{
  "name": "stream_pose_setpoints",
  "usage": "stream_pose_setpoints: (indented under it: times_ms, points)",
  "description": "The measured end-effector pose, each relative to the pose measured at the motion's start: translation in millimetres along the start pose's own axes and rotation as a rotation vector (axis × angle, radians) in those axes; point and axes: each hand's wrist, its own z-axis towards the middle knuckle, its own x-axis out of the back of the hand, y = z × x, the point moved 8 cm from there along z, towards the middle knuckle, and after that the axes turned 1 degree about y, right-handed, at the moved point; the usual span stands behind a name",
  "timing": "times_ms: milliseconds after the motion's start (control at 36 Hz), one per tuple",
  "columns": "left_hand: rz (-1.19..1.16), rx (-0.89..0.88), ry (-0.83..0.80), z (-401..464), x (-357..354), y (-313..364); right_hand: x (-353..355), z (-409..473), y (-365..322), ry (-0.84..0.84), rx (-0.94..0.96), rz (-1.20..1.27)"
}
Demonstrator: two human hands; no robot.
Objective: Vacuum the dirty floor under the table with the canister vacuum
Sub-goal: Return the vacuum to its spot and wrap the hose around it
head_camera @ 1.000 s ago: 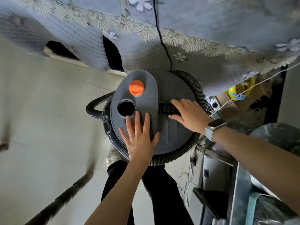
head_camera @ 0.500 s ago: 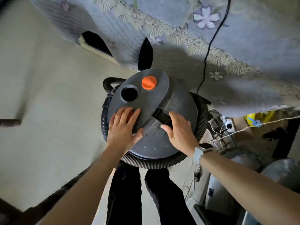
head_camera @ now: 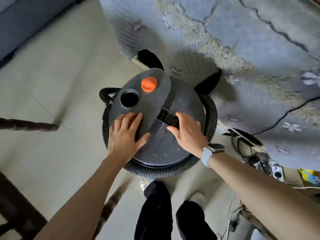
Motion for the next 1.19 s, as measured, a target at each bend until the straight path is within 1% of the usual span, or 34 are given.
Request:
stream_pose_setpoints:
  times_ms: [83,250,333,389,472,639,806,861,1000,1111,1194]
  points:
    - [-0.018,0.072,-0.001,6.2,14.9,-43.0,-7.0,31.7,-41.1,0.003,0.052,-0.022]
    - [0.032,0.146,0.028,20.7,46.3,-119.6,-19.4,90.8,-121.2,-0.028,0.165,-0.064]
    - [0.033,0.198,0.001,29.6,56.7,-148.5,-23.6,119.2,-153.1,-0.057,0.212,-0.095]
    - [0.02,0.257,-0.003,36.5,65.0,-164.1,-24.4,137.9,-170.8,-0.073,0.232,-0.1]
    - [-0.006,0.391,-0.022,47.0,72.2,-187.7,-26.0,165.3,-194.5,-0.09,0.261,-0.109]
    - [-0.03,0.549,-0.046,77.3,91.0,-238.7,-27.5,216.4,-244.0,-0.103,0.316,-0.108]
    - [-0.047,0.619,-0.059,114.2,115.7,-289.5,-30.7,271.5,-287.2,-0.169,0.405,-0.101]
    - [-0.039,0.644,-0.061,127.1,120.3,-298.7,-28.6,290.3,-297.5,-0.188,0.407,-0.092]
    - [-0.111,0.701,-0.038,160.8,134.6,-324.3,-22.6,336.4,-321.2,-0.208,0.432,-0.098]
    - [-0.145,0.69,-0.053,188.0,146.3,-343.7,-18.4,375.0,-339.9,-0.211,0.457,-0.169]
    - [-0.079,0.644,-0.088,210.7,156.6,-360.5,-15.3,404.9,-352.5,-0.206,0.463,-0.222]
